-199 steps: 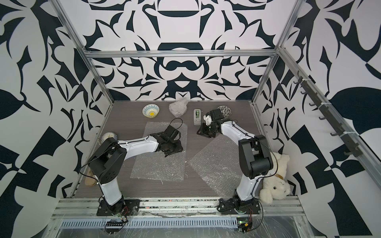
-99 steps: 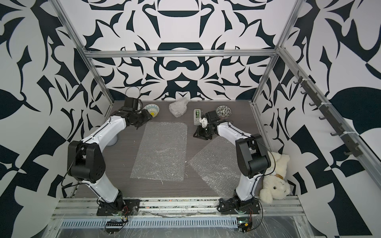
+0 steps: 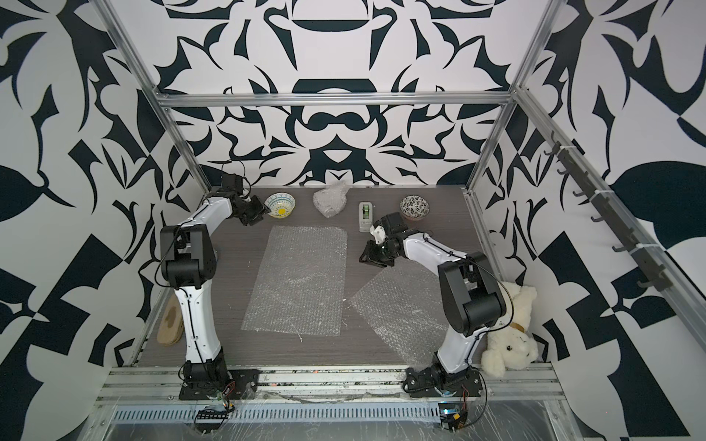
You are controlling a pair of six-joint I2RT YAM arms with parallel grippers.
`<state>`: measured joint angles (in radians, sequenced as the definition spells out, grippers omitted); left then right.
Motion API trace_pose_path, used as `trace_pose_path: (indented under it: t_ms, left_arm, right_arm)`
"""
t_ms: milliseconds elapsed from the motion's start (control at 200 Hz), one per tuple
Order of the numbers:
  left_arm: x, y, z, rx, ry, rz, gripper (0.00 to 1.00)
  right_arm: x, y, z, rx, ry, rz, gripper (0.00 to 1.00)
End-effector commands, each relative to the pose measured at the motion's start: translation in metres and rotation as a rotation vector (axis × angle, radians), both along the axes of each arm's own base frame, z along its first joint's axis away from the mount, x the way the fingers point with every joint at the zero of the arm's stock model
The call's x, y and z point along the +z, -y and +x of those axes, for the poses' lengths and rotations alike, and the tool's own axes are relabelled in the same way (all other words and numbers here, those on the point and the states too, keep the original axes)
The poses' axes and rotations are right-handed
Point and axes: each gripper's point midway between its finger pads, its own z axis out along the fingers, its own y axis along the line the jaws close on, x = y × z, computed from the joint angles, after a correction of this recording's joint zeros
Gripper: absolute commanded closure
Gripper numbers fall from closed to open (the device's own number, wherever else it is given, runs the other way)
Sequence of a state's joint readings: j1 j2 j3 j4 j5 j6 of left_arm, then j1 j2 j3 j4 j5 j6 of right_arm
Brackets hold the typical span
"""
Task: Wrap bowls in bubble wrap
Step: Pick up the bowl from the center of the board.
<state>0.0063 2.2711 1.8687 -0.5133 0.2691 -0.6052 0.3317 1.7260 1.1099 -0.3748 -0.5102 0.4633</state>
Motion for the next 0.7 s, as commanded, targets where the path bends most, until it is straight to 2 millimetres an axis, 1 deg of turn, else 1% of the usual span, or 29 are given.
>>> trace_pose_path:
  t_ms: [0,40,105,125,290,340,425,485,555,585,695]
  left_arm:
    - [-0.001,0.003,0.008,-0.038,-0.002,-0.02,0.58]
    - [-0.005,0.002,0.01,-0.039,-0.004,-0.025,0.62]
    - [-0.009,0.002,0.013,-0.04,-0.003,-0.03,0.71]
    - [-0.01,0.003,0.013,-0.042,-0.004,-0.033,0.73]
    - [-0.019,0.002,0.015,-0.053,-0.013,-0.026,0.74]
    - [-0.024,0.0,0.014,-0.054,-0.022,-0.025,0.77]
    - [-0.023,0.0,0.014,-0.064,-0.016,-0.026,0.81]
    - [-0.02,0.001,0.015,-0.077,-0.003,-0.021,0.85]
    - [-0.013,0.0,0.015,-0.094,0.008,-0.011,0.92]
    - [-0.01,0.0,0.014,-0.102,0.014,-0.008,0.93]
    - [0.015,0.001,0.01,-0.12,0.065,0.001,0.97]
  right_arm:
    - [0.015,-0.001,0.001,0.004,0.052,0.01,0.69]
    - [0.014,-0.001,0.001,0.003,0.053,0.007,0.69]
    - [0.013,0.0,0.0,0.004,0.05,0.004,0.69]
    - [0.012,0.0,-0.001,0.005,0.049,0.005,0.69]
    - [0.012,0.0,-0.001,0.007,0.05,0.004,0.69]
    - [0.014,0.001,-0.001,0.005,0.054,0.002,0.69]
    - [0.016,0.001,-0.002,0.003,0.058,0.0,0.69]
    - [0.016,0.002,-0.002,0.004,0.06,-0.002,0.69]
    - [0.016,0.003,-0.002,0.004,0.058,-0.005,0.69]
    - [0.016,0.002,-0.003,0.006,0.058,-0.005,0.69]
    - [0.014,0.003,-0.003,0.004,0.054,-0.01,0.69]
